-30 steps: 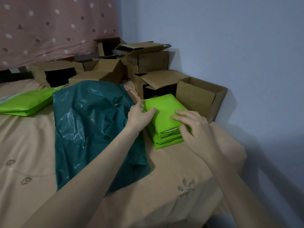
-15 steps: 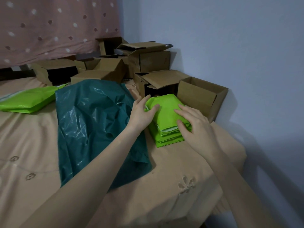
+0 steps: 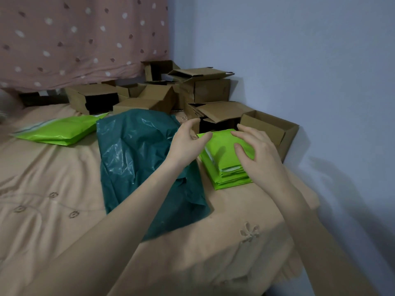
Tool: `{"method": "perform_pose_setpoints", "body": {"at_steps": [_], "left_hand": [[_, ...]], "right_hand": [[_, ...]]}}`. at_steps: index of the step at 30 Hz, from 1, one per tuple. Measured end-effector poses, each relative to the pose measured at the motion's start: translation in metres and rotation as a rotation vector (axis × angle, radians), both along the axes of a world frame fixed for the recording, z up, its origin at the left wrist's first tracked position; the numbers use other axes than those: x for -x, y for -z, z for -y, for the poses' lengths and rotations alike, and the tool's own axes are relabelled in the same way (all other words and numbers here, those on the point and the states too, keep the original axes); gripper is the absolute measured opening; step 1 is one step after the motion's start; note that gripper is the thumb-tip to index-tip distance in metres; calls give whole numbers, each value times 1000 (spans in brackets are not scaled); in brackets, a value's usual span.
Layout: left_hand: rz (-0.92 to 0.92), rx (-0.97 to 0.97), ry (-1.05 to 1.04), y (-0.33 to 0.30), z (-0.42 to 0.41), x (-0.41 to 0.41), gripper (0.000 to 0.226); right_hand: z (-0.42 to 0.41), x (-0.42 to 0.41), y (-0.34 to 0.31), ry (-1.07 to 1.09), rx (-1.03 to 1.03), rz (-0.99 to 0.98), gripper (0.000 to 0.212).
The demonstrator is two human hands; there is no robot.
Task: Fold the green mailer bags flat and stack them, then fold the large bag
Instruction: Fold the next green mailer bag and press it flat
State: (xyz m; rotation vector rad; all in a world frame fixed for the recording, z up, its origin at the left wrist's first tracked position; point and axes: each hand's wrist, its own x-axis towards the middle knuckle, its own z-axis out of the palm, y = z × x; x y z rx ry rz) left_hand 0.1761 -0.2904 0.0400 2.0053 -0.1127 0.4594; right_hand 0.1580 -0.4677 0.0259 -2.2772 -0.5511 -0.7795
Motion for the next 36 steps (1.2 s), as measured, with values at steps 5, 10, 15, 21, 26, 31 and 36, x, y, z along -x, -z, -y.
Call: {"method": "perform_pose_setpoints", "body": {"at_steps": [5, 10, 15, 21, 26, 31, 36], "left_hand": [[90, 99, -70, -16, -28, 25, 30], [131, 152, -137, -25, -73, 44, 17], [175, 185, -266, -21, -143, 56, 15], [185, 224, -371, -8, -231, 70, 16], [150, 236, -439, 10, -292, 72, 17], [100, 259, -485, 32, -337, 59, 17], [-8, 346, -455, 56, -360, 34, 21]], "right_hand": [[-27, 13, -23, -38, -35, 46, 32], [-69, 21, -40, -100, -55, 84, 29], [-129, 21, -48, -200, -84, 64, 26], [-208, 14, -44, -302, -85, 4, 28], [-271, 1, -33, -381, -100, -77, 24], [-330, -21, -9, -414, -190, -204, 24], [-375, -52, 13, -396, -246, -351, 30]]}}
